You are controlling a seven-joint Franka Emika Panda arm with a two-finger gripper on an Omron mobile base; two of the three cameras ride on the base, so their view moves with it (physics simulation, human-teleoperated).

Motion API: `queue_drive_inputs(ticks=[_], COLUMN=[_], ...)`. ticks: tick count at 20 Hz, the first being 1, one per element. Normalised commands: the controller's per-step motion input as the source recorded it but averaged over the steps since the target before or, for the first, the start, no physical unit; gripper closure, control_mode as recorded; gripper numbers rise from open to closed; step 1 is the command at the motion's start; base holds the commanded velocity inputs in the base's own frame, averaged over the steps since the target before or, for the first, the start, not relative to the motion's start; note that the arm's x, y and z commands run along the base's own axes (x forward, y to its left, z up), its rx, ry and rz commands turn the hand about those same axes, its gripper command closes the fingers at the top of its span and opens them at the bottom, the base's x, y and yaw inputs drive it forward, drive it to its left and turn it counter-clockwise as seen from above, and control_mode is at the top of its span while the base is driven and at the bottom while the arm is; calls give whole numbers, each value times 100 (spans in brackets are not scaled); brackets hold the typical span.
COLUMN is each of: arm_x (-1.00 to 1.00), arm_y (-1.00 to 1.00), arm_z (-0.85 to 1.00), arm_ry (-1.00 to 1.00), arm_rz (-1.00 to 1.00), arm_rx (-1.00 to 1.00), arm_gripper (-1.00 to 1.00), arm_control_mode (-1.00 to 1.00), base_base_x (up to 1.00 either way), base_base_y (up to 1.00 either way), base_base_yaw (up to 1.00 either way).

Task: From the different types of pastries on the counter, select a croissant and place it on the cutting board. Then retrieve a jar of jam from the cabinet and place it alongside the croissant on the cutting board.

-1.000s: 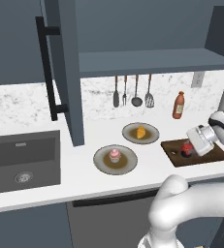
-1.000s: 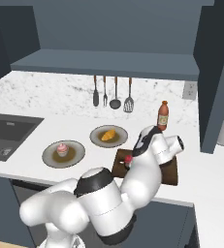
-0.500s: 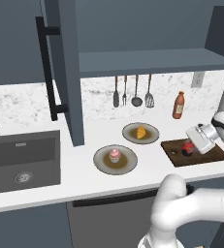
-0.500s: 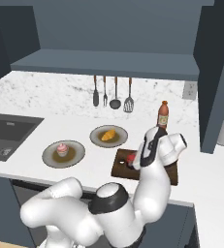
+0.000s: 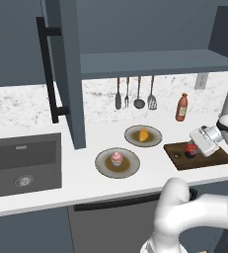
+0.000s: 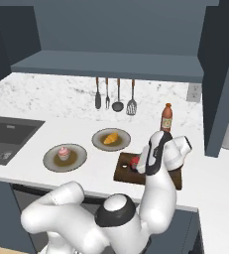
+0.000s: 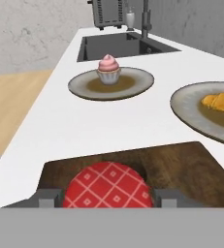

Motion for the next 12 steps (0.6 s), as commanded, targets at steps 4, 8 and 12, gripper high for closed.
queue_drive_inputs(ticks=[4,8,12], arm_x=[-3,-13,-22], arm_y=[0,0,6], arm_z=[0,0,3], arm_ry=[-1,-1,-3], arm_rz=[0,1,4], arm_rx=[0,0,0], arm_gripper=[-100,-100,-100], arm_control_mode=[-100,-100,-100], base_base_x=[0,0,0], base_base_y=[0,0,0], base_base_yaw=[0,0,0])
